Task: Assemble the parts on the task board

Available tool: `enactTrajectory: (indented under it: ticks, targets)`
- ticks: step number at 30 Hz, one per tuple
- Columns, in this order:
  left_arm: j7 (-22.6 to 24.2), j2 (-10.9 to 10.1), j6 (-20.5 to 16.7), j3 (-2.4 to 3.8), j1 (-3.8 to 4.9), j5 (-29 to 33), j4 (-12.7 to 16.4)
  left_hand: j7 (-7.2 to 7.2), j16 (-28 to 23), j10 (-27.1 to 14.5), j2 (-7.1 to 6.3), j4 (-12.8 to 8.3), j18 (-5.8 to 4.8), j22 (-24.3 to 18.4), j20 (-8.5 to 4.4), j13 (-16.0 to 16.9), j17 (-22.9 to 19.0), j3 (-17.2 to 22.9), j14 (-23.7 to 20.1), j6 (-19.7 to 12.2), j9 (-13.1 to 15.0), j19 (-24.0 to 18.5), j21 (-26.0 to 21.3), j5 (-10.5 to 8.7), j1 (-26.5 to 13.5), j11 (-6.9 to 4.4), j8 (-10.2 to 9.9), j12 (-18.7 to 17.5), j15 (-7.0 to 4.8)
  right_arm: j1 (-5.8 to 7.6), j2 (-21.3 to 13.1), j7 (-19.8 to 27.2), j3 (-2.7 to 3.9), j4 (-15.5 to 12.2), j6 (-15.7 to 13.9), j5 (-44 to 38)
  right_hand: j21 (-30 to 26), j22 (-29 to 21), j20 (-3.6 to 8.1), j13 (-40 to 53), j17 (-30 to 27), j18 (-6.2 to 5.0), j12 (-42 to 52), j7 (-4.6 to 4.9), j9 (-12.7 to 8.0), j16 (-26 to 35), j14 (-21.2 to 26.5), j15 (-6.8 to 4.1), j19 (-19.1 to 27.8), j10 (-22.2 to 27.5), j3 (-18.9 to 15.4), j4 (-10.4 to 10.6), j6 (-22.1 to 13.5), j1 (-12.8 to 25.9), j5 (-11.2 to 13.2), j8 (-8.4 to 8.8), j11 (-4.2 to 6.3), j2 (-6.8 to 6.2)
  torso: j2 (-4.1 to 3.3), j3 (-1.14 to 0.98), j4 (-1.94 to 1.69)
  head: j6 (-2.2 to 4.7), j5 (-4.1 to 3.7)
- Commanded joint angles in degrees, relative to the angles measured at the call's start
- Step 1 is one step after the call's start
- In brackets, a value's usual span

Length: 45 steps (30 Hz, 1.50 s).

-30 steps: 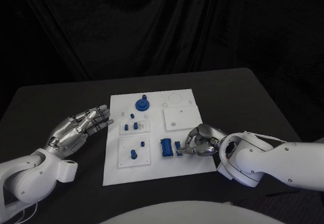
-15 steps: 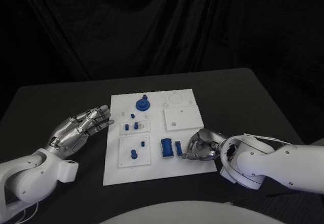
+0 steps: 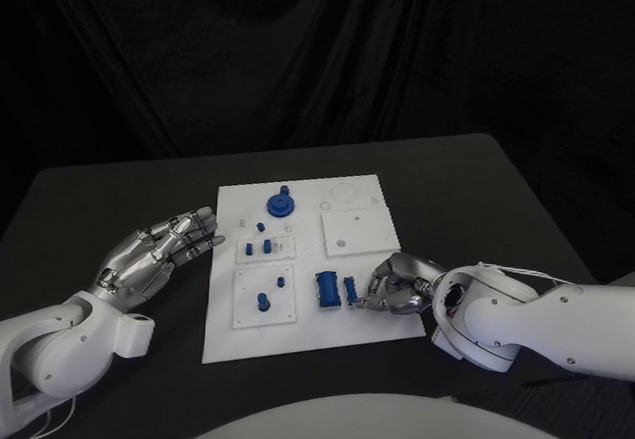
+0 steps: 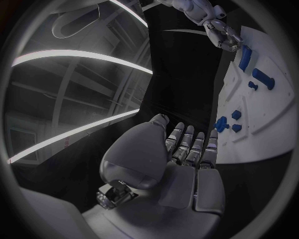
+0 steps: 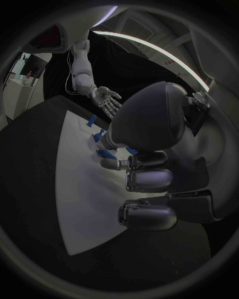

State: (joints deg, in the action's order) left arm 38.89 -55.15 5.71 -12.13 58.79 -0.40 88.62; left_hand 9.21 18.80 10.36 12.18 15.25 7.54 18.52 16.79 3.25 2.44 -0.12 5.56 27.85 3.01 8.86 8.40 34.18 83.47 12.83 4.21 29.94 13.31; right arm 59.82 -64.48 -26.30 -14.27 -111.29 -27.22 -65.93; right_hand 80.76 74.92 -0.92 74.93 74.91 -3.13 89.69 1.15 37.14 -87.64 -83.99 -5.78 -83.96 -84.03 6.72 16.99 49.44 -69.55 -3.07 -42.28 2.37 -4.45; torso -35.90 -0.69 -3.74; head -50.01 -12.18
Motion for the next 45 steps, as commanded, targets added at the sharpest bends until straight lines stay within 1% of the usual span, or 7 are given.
enactTrajectory:
  ticks: [1,12,18,22,26,31,45]
  targets:
    - [2.6,0.1,0.9,0.04,-0.11,-0.1,0.0,3.12,0.3,0.0,-0.08,0.1,-0.28,0.0,0.06,0.1,0.1,0.3,0.2,0.0,0.0,0.3,0.4,0.17,0.6,0.41,-0.3,0.2,0.2,-0.14,0.0,-0.7,0.0,0.0,-0.9,0.2,-0.4,11.8,0.54,15.1,8.3,0.63,0.3,0.04,0.1,0.2,-4.7,-0.28,-1.9,-6.0,-0.5,-0.1,-0.1,1.2,0.2,-0.28,0.37,-0.13,-0.03,0.01,-0.03,0.01,-0.05]
    - [2.3,0.2,1.1,0.04,-0.21,-0.1,-0.1,3.17,0.4,0.0,-0.09,0.1,-0.33,0.0,0.07,0.1,0.1,0.4,0.2,0.0,0.0,0.4,0.4,0.19,0.6,0.47,-0.3,0.3,0.25,-0.14,0.8,-1.0,0.0,1.0,-0.4,1.1,-0.6,11.7,0.67,15.1,8.1,0.56,0.3,-0.33,0.3,0.3,-4.7,-0.48,-1.8,-6.0,-0.2,-0.3,0.3,0.8,0.2,-0.65,0.67,0.68,0.01,0.0,-0.01,0.01,-0.02]
    - [2.1,0.1,1.1,0.04,-0.24,-0.1,-0.1,3.19,0.4,0.0,-0.1,0.1,-0.36,0.1,0.07,0.1,0.1,0.4,0.2,0.0,0.0,0.4,0.4,0.2,0.6,0.5,-0.3,0.3,0.27,-0.15,1.5,-1.5,0.01,1.7,0.5,1.2,-0.7,11.6,0.9,15.1,7.9,0.54,0.3,-0.59,0.5,0.4,-4.7,-0.72,-1.8,-6.0,0.6,-0.5,0.2,-1.3,0.0,-0.78,0.93,1.76,0.0,0.0,-0.01,0.01,0.1]
    - [1.8,0.2,1.2,0.04,-0.26,-0.1,-0.1,3.19,0.4,0.0,-0.1,0.1,-0.36,0.1,0.07,0.1,0.1,0.4,0.2,0.0,0.0,0.4,0.4,0.2,0.6,0.5,-0.3,0.3,0.27,-0.17,2.0,-1.6,0.01,2.0,1.2,1.5,-0.9,11.6,1.09,15.1,7.7,0.51,0.3,-0.81,0.6,0.5,-4.6,-0.92,-1.8,-6.0,1.7,-0.8,0.1,-4.4,-1.2,-0.85,1.13,2.85,-0.03,0.0,-0.02,0.01,0.03]
    - [1.7,0.3,1.4,0.04,-0.28,-0.1,-0.2,3.23,0.5,0.1,-0.11,0.0,-0.43,0.1,0.07,0.1,0.1,0.5,0.3,0.1,0.0,0.4,0.4,0.25,0.7,0.56,-0.3,0.4,0.32,-0.2,2.4,-1.6,0.01,2.1,1.5,1.7,-0.9,11.6,1.16,15.1,7.7,0.51,0.3,-0.93,0.6,0.5,-4.6,-0.99,-1.8,-6.0,2.1,-0.9,0.1,-5.8,-1.6,-0.88,1.23,3.23,0.0,-0.01,-0.01,0.01,0.1]
    - [1.5,0.4,1.4,0.04,-0.32,-0.1,-0.2,3.23,0.5,0.1,-0.11,0.0,-0.43,0.1,0.07,0.1,0.1,0.5,0.3,0.1,0.0,0.4,0.4,0.25,0.7,0.56,-0.3,0.4,0.32,-0.23,2.7,-1.5,0.01,2.2,2.0,1.9,-0.9,11.6,1.24,15.1,7.5,0.52,0.3,-1.01,0.7,0.6,-4.6,-1.07,-1.8,-6.0,2.2,-1.2,0.2,-7.4,-1.6,-0.93,1.32,2.91,0.0,-0.01,-0.02,0.01,0.18]
    - [1.6,0.2,1.4,0.04,-0.48,-0.1,-0.2,3.29,0.5,0.2,-0.07,-0.1,-0.55,0.1,0.06,0.1,0.1,0.7,0.3,0.2,0.0,0.5,0.5,0.39,0.8,0.66,-0.2,0.5,0.4,-0.29,2.2,-0.5,0.01,1.3,2.3,1.6,-1.0,11.6,1.28,15.1,7.5,0.54,0.3,-0.93,0.4,0.6,-4.6,-1.06,-1.8,-6.0,1.8,-2.4,0.6,-11.8,-0.8,-0.58,1.26,0.24,0.0,0.0,-0.01,0.01,0.21]
